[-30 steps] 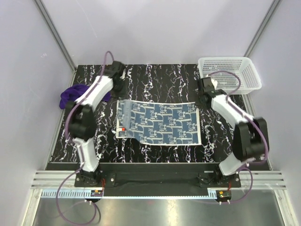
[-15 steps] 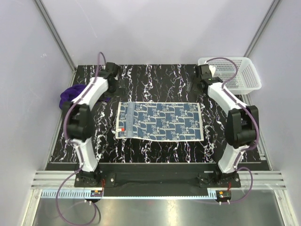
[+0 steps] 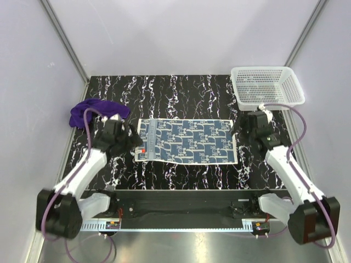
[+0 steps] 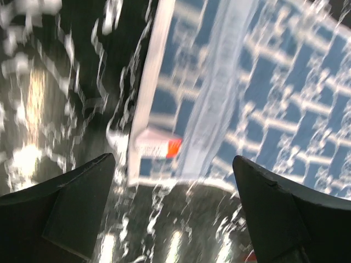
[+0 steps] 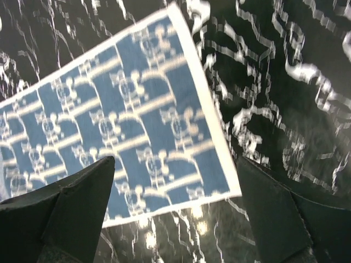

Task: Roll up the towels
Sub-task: Flatten the towel, then roll the towel

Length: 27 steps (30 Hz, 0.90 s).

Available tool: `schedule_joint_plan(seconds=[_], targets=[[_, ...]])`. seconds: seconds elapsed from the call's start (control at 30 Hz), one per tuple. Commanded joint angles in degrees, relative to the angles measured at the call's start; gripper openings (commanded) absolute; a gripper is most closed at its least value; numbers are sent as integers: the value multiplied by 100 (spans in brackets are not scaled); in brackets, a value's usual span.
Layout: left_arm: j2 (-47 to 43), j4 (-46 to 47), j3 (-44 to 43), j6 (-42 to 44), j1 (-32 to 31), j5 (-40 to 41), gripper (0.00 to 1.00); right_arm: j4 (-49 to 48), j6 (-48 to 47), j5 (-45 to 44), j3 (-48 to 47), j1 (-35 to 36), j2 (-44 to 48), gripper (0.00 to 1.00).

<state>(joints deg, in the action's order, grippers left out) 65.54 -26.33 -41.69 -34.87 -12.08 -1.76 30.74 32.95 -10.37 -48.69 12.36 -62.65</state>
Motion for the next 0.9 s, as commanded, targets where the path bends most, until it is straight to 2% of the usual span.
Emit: schedule_joint_plan(seconds=[0.0, 0.07, 0.13, 0.23, 0.27, 0.37, 0.4, 0.5, 0.7, 0.87], targets=[[-1276, 648, 485, -415, -145, 348, 99, 37, 588, 282, 385, -14, 803, 100], [-1657, 751, 723, -371, -163, 816, 99, -155, 703, 290, 831, -32, 1236, 100], [-1930, 1015, 1004, -616, -129, 827, 99, -384, 923, 429, 1027, -23, 1737, 100], [-1922, 1086, 1032, -608, -5, 72, 99, -193, 1099, 432, 1107, -32, 1976, 100], [-1905, 999, 1032, -704, -5, 88, 99, -61, 1126, 387, 1063, -23, 1950, 100], [-1817, 638, 1119, -1030, -14, 158, 91, 142, 977, 466, 1045, -23, 1617, 100], [-1799, 620, 1224, -1065, -5, 158, 85, 221, 977, 448, 1028, -14, 1416, 100], [-1764, 550, 1374, -1241, -5, 79, 79, 231, 871, 492, 993, -23, 1177, 100], [-1458, 374, 1523, -1557, -5, 62, 78, -94, 757, 580, 1010, -23, 1081, 100], [-729, 855, 1682, -1663, -14, -403, 71, -139, 616, 580, 843, -23, 685, 100]])
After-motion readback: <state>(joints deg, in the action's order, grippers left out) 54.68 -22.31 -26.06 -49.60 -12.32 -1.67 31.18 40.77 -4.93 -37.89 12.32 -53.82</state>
